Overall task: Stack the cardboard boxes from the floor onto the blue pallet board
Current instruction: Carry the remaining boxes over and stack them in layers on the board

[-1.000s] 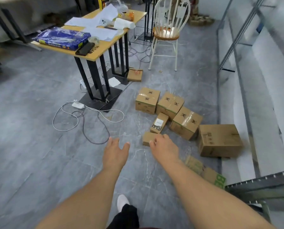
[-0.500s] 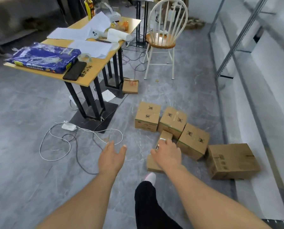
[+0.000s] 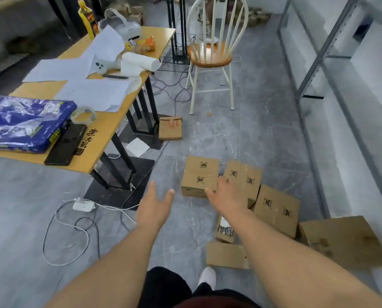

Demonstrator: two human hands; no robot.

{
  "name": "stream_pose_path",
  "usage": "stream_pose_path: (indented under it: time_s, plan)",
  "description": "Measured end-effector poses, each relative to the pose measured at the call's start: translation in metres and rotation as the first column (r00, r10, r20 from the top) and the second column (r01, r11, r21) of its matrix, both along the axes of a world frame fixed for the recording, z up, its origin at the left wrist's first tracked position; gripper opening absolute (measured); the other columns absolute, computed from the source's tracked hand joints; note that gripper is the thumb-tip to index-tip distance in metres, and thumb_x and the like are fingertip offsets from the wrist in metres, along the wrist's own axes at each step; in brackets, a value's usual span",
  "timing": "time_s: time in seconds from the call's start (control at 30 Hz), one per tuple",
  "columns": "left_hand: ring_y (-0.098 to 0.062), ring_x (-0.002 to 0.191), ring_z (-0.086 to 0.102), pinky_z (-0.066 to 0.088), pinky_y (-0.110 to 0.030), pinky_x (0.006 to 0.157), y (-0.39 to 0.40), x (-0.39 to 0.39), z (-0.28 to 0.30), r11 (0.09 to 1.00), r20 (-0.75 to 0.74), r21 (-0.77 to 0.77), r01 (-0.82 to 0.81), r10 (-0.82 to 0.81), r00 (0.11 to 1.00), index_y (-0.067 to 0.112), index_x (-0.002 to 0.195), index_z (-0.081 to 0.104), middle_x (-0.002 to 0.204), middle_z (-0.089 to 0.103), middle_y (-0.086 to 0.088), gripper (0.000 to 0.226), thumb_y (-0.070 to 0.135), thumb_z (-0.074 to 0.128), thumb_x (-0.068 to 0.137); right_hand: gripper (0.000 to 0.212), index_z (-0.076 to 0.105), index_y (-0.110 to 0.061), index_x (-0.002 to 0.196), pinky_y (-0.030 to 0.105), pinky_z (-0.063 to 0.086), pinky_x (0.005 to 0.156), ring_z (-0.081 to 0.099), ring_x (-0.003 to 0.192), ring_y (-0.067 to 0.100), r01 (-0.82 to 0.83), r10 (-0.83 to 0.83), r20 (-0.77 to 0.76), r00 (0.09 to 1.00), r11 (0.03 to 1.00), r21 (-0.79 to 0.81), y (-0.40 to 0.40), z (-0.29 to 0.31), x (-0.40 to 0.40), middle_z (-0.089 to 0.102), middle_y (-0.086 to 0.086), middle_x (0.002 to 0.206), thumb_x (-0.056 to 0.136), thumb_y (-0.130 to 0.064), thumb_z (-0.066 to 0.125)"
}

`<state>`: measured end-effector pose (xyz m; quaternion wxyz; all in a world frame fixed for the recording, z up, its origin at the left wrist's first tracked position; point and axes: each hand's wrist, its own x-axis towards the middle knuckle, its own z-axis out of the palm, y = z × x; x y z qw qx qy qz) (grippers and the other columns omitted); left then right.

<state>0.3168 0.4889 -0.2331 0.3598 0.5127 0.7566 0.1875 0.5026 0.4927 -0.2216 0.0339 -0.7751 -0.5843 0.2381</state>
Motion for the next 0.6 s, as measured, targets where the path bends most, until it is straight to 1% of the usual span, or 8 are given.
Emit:
stream_pose_path:
  time_s: [0.07, 0.13, 0.23, 0.33, 0.47, 0.6]
  plan:
    - [-0.024, 0.139, 0.03, 0.027, -0.039, 0.112, 0.016, 0.002, -0.006, 1.0, 0.0, -0.012, 0.011, -0.011, 1.0, 0.019, 0.149, 0.015, 0.153, 0.028, -0.005, 0.075, 0.049, 0.05, 0.089, 0.047, 0.046, -0.013, 0.124, 0.04, 0.047, 0.086, 0.053, 0.106, 0.029, 0.023, -0.023, -0.013, 1.0, 1.0, -0.016, 0.015, -0.007, 0.005, 0.05, 0.01, 0.12, 0.09, -0.046, 0.042]
    - [-0.026, 0.138, 0.031, 0.029, -0.04, 0.11, 0.039, 0.002, -0.012, 0.999, -0.016, -0.035, 0.013, -0.014, 1.0, 0.018, 0.149, 0.015, 0.152, 0.03, -0.005, 0.076, 0.049, 0.05, 0.089, 0.045, 0.047, -0.015, 0.122, 0.038, 0.047, 0.085, 0.053, 0.106, 0.029, 0.04, -0.041, -0.02, 0.999, 0.998, -0.037, 0.032, -0.013, 0.01, 0.052, 0.009, 0.118, 0.091, -0.047, 0.041]
    - [-0.027, 0.137, 0.032, 0.029, -0.039, 0.108, 0.078, 0.008, -0.026, 0.996, -0.046, -0.071, 0.062, -0.065, 0.997, 0.017, 0.149, 0.014, 0.151, 0.031, -0.007, 0.076, 0.049, 0.048, 0.09, 0.045, 0.047, -0.016, 0.123, 0.037, 0.045, 0.083, 0.054, 0.106, 0.029, 0.078, -0.08, -0.02, 0.997, 0.995, -0.054, 0.059, -0.025, 0.019, 0.052, 0.009, 0.117, 0.091, -0.048, 0.041]
    - [-0.028, 0.136, 0.035, 0.029, -0.038, 0.107, 0.119, 0.025, -0.047, 0.987, -0.01, -0.128, 0.097, -0.099, 0.995, 0.019, 0.149, 0.013, 0.151, 0.031, -0.008, 0.075, 0.049, 0.048, 0.09, 0.047, 0.047, -0.015, 0.124, 0.036, 0.045, 0.081, 0.054, 0.106, 0.028, 0.137, -0.138, -0.007, 0.99, 0.987, -0.08, 0.091, -0.043, 0.027, 0.052, 0.008, 0.118, 0.092, -0.049, 0.041]
    - [-0.031, 0.134, 0.037, 0.031, -0.039, 0.105, 0.178, 0.049, -0.088, 0.962, -0.005, -0.215, 0.169, -0.174, 0.985, 0.019, 0.149, 0.011, 0.15, 0.032, -0.01, 0.074, 0.048, 0.046, 0.091, 0.045, 0.049, -0.014, 0.12, 0.034, 0.045, 0.078, 0.055, 0.103, 0.026, 0.193, -0.197, -0.018, 0.98, 0.973, -0.127, 0.143, -0.076, 0.041, 0.053, 0.007, 0.116, 0.091, -0.047, 0.043]
    - [-0.028, 0.138, 0.031, 0.028, -0.039, 0.109, 0.231, 0.062, -0.144, 0.946, 0.016, -0.277, 0.17, -0.172, 0.985, 0.018, 0.15, 0.013, 0.153, 0.028, -0.008, 0.073, 0.045, 0.048, 0.091, 0.04, 0.051, -0.013, 0.116, 0.034, 0.046, 0.078, 0.055, 0.101, 0.026, 0.248, -0.262, -0.039, 0.964, 0.946, -0.21, 0.199, -0.133, 0.058, 0.052, 0.007, 0.115, 0.091, -0.044, 0.044]
